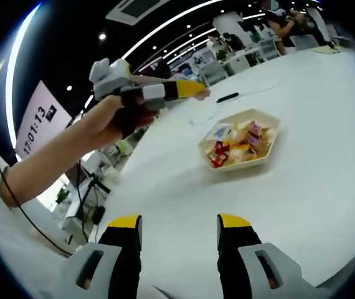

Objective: Place the target food into the container with the food tongs after gripping and lifting it, then release it inside without dropping or visibly crushing the food.

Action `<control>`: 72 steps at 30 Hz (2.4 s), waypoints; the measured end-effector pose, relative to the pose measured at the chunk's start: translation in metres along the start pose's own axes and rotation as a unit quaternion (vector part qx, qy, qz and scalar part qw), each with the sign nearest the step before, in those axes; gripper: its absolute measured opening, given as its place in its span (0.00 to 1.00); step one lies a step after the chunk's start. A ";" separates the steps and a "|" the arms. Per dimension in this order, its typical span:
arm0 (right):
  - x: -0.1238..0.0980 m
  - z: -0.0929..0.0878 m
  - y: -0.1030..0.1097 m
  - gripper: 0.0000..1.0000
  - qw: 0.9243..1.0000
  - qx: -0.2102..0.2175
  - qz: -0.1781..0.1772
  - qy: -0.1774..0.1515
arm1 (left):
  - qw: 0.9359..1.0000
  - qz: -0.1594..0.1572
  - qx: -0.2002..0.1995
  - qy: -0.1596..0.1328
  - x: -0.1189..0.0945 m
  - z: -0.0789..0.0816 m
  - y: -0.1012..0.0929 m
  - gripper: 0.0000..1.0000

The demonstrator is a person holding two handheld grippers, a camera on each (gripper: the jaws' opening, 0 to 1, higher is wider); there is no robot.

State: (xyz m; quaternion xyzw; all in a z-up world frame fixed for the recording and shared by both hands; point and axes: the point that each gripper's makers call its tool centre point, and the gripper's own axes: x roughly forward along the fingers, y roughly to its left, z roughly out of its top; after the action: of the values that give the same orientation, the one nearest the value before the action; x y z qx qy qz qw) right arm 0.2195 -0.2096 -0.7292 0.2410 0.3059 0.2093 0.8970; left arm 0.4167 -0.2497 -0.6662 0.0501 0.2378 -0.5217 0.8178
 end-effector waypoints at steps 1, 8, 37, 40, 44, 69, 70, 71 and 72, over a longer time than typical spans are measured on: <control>0.000 0.000 0.000 0.48 1.000 0.001 0.000 0.000 | 1.000 -0.002 -0.002 -0.001 -0.001 0.000 -0.002 0.24; 0.002 -0.001 0.004 0.48 1.000 -0.003 0.007 0.003 | 1.000 0.001 -0.014 -0.017 -0.012 0.006 -0.002 0.24; 0.015 -0.019 0.051 0.48 0.998 -0.026 0.056 0.020 | 0.992 0.095 -0.002 -0.080 -0.145 -0.008 0.016 0.23; 0.017 -0.024 0.058 0.48 0.997 -0.028 0.064 0.024 | 0.991 0.106 -0.009 -0.081 -0.158 -0.017 0.018 0.23; 0.020 -0.033 0.068 0.48 0.996 -0.029 0.077 0.041 | 0.988 0.123 -0.015 -0.087 -0.178 -0.029 0.020 0.23; 0.050 -0.025 0.134 0.45 0.972 -0.131 0.176 0.078 | 0.975 0.162 -0.093 -0.119 -0.294 -0.095 0.025 0.24; 0.050 -0.026 0.138 0.45 0.969 -0.147 0.179 0.080 | 0.975 0.159 -0.094 -0.122 -0.297 -0.096 0.022 0.24; 0.049 -0.027 0.142 0.46 0.968 -0.152 0.183 0.081 | 0.975 0.157 -0.092 -0.124 -0.299 -0.097 0.021 0.24; 0.048 -0.028 0.147 0.46 0.966 -0.156 0.188 0.084 | 0.976 0.155 -0.092 -0.125 -0.302 -0.098 0.018 0.24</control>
State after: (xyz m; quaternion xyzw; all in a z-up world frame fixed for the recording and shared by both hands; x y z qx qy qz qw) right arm 0.2028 -0.0586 -0.6878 0.1325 0.2925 0.4385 0.8394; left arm 0.2965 0.0413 -0.6228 -0.0550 0.1703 -0.3669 0.9129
